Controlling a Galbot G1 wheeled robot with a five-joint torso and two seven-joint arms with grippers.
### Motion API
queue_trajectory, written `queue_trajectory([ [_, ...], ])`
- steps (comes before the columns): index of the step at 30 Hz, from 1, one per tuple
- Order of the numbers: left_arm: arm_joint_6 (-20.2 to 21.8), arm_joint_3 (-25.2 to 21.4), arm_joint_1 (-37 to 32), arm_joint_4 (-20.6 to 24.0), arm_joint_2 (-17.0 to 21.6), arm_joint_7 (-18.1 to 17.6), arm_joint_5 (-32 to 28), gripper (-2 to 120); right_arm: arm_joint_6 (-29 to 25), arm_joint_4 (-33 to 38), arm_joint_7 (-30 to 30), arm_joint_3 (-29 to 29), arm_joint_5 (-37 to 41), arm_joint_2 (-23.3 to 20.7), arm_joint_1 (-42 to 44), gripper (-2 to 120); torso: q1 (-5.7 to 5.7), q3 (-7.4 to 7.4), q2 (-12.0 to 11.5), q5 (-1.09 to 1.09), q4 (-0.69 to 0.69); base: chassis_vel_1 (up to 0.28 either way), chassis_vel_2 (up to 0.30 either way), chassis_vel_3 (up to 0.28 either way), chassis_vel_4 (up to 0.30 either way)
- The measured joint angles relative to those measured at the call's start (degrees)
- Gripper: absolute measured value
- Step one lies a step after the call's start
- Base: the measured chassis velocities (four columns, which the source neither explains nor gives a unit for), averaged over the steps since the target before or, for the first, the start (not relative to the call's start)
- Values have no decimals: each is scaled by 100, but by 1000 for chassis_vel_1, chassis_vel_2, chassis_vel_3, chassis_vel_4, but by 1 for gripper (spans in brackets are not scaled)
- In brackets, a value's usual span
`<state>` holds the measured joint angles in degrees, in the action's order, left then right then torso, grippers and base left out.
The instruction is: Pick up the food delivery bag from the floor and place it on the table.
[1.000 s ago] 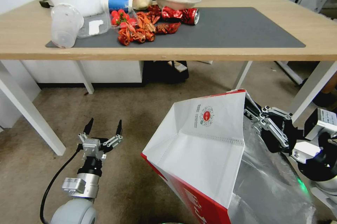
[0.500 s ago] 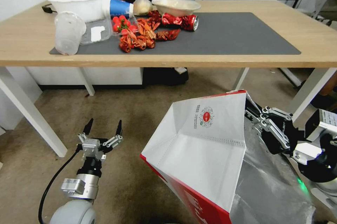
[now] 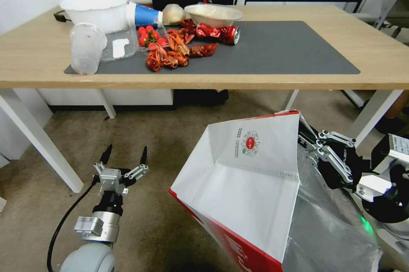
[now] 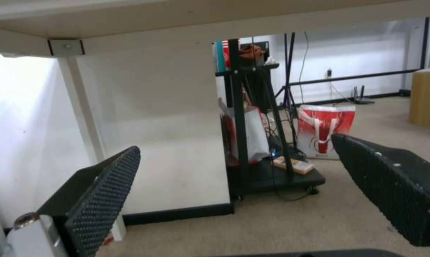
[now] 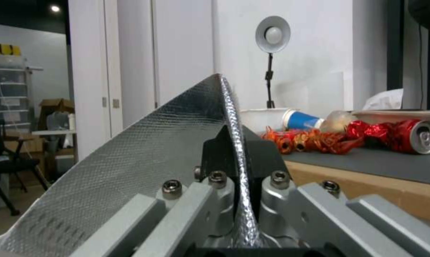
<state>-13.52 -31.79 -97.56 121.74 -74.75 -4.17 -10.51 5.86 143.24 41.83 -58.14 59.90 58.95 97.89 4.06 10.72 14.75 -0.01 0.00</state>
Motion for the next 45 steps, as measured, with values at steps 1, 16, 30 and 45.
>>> queue_trajectory([
  [1, 43, -9, -9, 21, 1, -3, 1, 100, 0, 0, 1, -2, 0, -2, -4, 0, 14, 37, 53, 1, 1, 0, 0, 0, 0],
  [16, 119, -33, -37, 39, 4, -7, 28, 100, -17, 0, 45, 88, -69, 53, -52, 0, 111, 295, 407, 0, 0, 0, 0, 0, 0],
  [30, 138, -70, -41, 31, 17, -9, 64, 100, -28, -54, 164, 112, -125, 106, -73, 0, 221, 518, 738, 1, 0, 0, 0, 0, 0],
  [45, 139, -118, -145, 115, -4, -14, 127, 100, -58, -69, 271, 140, -144, 158, -75, 0, 335, 749, 1084, 0, 0, 0, 0, 0, 0],
])
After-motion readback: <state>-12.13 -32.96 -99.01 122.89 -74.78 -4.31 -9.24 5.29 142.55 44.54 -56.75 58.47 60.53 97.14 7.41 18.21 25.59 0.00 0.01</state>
